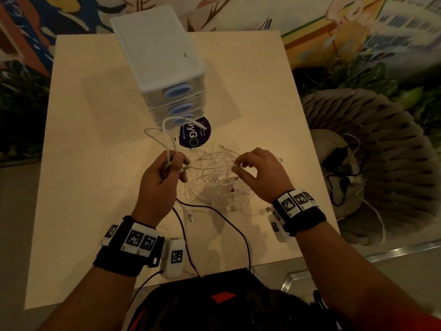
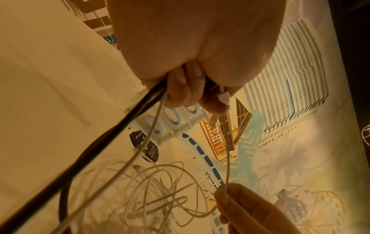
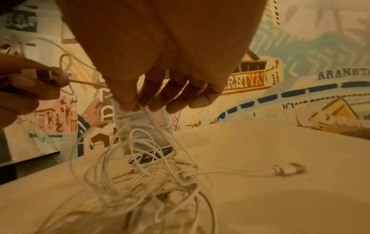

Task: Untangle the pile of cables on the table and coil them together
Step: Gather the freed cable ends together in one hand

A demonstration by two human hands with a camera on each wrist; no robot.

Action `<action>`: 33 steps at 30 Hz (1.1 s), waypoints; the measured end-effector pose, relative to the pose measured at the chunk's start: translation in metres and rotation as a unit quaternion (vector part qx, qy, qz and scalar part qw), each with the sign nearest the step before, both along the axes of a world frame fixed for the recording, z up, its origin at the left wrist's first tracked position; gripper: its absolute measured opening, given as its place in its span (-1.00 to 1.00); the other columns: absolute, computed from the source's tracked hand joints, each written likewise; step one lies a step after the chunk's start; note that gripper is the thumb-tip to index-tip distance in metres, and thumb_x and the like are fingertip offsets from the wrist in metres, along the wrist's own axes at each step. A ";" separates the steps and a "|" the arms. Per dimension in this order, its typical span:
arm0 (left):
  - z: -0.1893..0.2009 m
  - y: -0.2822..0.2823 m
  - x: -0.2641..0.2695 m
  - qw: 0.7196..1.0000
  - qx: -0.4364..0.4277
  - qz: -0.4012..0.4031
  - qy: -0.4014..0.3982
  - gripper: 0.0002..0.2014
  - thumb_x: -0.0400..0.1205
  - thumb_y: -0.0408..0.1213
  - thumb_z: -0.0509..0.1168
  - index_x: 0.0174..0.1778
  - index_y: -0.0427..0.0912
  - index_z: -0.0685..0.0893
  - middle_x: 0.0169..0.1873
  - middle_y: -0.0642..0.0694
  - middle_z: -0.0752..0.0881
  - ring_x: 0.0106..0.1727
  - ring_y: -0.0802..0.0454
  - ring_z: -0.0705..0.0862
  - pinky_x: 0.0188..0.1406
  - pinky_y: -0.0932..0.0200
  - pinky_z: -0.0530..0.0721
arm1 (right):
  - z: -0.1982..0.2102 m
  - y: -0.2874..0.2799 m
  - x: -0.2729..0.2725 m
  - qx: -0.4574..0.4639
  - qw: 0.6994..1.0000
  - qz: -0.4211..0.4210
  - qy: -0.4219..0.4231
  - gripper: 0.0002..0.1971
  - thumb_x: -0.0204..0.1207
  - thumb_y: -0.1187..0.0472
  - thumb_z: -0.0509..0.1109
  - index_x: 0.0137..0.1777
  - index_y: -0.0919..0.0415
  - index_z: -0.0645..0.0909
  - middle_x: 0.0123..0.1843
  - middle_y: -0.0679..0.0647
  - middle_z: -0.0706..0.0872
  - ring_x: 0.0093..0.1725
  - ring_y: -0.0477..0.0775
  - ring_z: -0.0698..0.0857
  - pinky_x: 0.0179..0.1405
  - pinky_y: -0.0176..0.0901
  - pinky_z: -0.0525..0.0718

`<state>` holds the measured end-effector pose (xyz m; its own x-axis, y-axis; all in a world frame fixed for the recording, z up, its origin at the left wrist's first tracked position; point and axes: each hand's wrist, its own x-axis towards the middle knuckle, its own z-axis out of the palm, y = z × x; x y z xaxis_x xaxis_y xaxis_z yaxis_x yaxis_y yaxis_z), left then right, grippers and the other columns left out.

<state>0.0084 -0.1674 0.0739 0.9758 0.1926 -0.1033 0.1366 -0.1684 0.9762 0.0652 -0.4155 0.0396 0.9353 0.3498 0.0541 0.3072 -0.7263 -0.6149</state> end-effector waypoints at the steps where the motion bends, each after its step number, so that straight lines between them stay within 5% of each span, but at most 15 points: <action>1: 0.000 0.000 0.000 1.000 0.008 -0.004 0.000 -0.72 0.86 -0.22 0.15 -0.08 -0.24 0.67 -0.41 -0.25 0.57 -0.48 0.21 0.50 -0.39 0.44 0.45 | 0.001 0.002 0.001 0.007 1.000 0.002 0.008 -0.86 0.63 -0.03 0.47 0.08 -0.02 0.74 -0.08 -0.07 0.66 -0.08 -0.05 0.64 -0.02 -0.02 0.67; 4: -0.003 -0.002 0.000 0.997 0.058 -0.048 0.009 -0.69 0.84 -0.13 0.18 -0.20 -0.10 0.63 -0.43 -0.17 0.59 -0.38 0.07 0.55 -0.29 0.30 0.51 | 0.008 0.013 0.001 0.022 0.999 0.024 0.012 -0.83 0.68 -0.01 0.40 0.13 0.03 0.73 -0.02 -0.03 0.70 -0.08 -0.06 0.69 -0.05 -0.09 0.68; 7: -0.003 -0.006 0.000 0.994 0.092 -0.063 0.021 -0.67 0.82 -0.10 0.23 -0.24 -0.16 0.59 -0.44 -0.13 0.60 -0.38 0.09 0.55 -0.31 0.31 0.50 | 0.019 0.020 0.005 0.025 0.999 0.005 0.046 -0.79 0.75 -0.06 0.26 0.16 0.02 0.63 0.00 -0.10 0.75 -0.09 -0.06 0.71 -0.07 -0.11 0.66; 14: 0.006 0.000 0.000 0.998 -0.032 0.022 -0.040 -0.69 0.80 -0.06 0.14 -0.27 0.04 0.55 -0.46 -0.07 0.55 -0.49 0.12 0.41 -0.45 0.22 0.37 | 0.004 -0.005 0.020 -0.058 0.997 -0.002 0.058 -0.85 0.72 -0.05 0.29 0.10 -0.04 0.63 0.00 -0.13 0.69 -0.14 -0.07 0.69 -0.07 -0.08 0.67; 19: 0.013 0.009 0.001 0.994 -0.065 0.075 -0.048 -0.70 0.79 -0.05 0.15 -0.25 -0.01 0.55 -0.51 0.00 0.56 -0.55 0.08 0.33 -0.61 0.22 0.28 | -0.017 -0.021 0.022 -0.040 0.994 -0.037 0.100 -0.85 0.70 0.01 0.36 0.09 0.02 0.70 0.00 -0.06 0.63 -0.13 -0.11 0.67 -0.01 -0.10 0.67; 25: 0.016 0.008 -0.003 0.998 0.014 0.041 -0.053 -0.59 0.72 0.02 0.32 -0.21 -0.28 0.55 -0.48 -0.12 0.51 -0.43 0.12 0.46 -0.37 0.26 0.49 | -0.010 -0.015 0.022 0.003 0.991 -0.058 0.117 -0.82 0.68 0.00 0.40 0.11 -0.02 0.81 0.04 0.02 0.80 -0.07 0.00 0.75 0.06 0.08 0.74; 28: 0.021 -0.006 -0.003 0.995 0.091 -0.009 -0.029 -0.67 0.68 -0.05 0.43 -0.24 -0.22 0.57 -0.40 -0.16 0.56 -0.39 0.06 0.50 -0.30 0.31 0.51 | 0.005 -0.001 0.024 0.047 0.995 -0.046 0.071 -0.80 0.68 -0.03 0.39 0.10 -0.03 0.82 -0.02 0.05 0.79 -0.08 0.06 0.74 0.01 0.12 0.72; 33: 0.020 -0.021 0.003 0.994 0.094 -0.063 -0.005 -0.50 0.55 0.29 0.43 -0.26 -0.10 0.52 -0.38 -0.19 0.57 -0.27 -0.20 0.56 -0.14 -0.12 0.61 | 0.025 0.017 0.029 0.072 0.997 -0.024 -0.006 -0.77 0.70 -0.10 0.35 0.11 -0.08 0.81 -0.08 -0.04 0.73 -0.18 -0.01 0.71 -0.11 0.04 0.70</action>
<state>0.0119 -0.1885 0.0935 0.9943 0.0829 -0.0667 0.0925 -0.3637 0.9269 0.0938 -0.3981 0.0650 0.9498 0.2922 0.1115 0.2816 -0.6441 -0.7112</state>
